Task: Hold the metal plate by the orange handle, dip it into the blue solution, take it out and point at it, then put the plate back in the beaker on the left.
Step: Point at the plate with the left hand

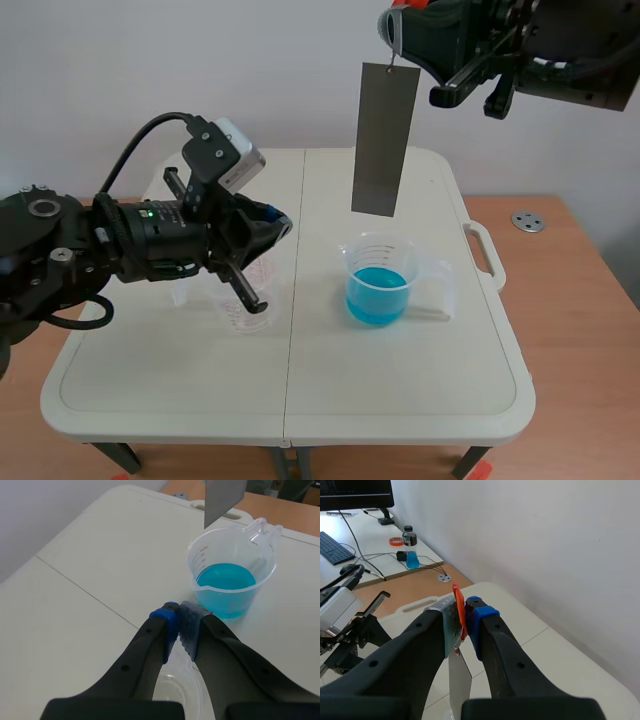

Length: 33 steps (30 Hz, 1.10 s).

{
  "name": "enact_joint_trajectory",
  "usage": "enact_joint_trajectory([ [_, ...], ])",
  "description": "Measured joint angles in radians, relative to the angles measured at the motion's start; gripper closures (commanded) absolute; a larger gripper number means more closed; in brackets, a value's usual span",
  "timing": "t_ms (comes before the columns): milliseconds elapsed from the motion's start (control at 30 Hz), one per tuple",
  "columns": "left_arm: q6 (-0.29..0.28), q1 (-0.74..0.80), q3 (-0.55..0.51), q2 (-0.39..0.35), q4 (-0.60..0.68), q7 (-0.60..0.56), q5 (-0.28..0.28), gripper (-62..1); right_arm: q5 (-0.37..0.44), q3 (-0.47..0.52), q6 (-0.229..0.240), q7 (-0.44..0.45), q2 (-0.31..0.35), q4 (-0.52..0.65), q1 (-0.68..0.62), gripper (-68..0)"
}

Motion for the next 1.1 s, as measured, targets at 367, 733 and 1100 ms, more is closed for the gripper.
enact_joint_trajectory([
  [367,0.000,-0.051,0.004,0.073,-0.049,0.000,0.047,-1.8,0.000,0.000,0.000,0.000,0.000,0.000,0.000,-1.3],
  [733,0.000,-0.051,0.004,0.079,-0.049,0.000,0.047,-1.8,0.000,0.002,0.000,0.000,0.000,0.000,0.000,-1.3],
  [1100,0.000,-0.051,0.004,0.078,-0.049,0.000,0.047,-1.8,0.000,0.013,0.000,0.000,0.000,0.000,0.000,-1.3],
])
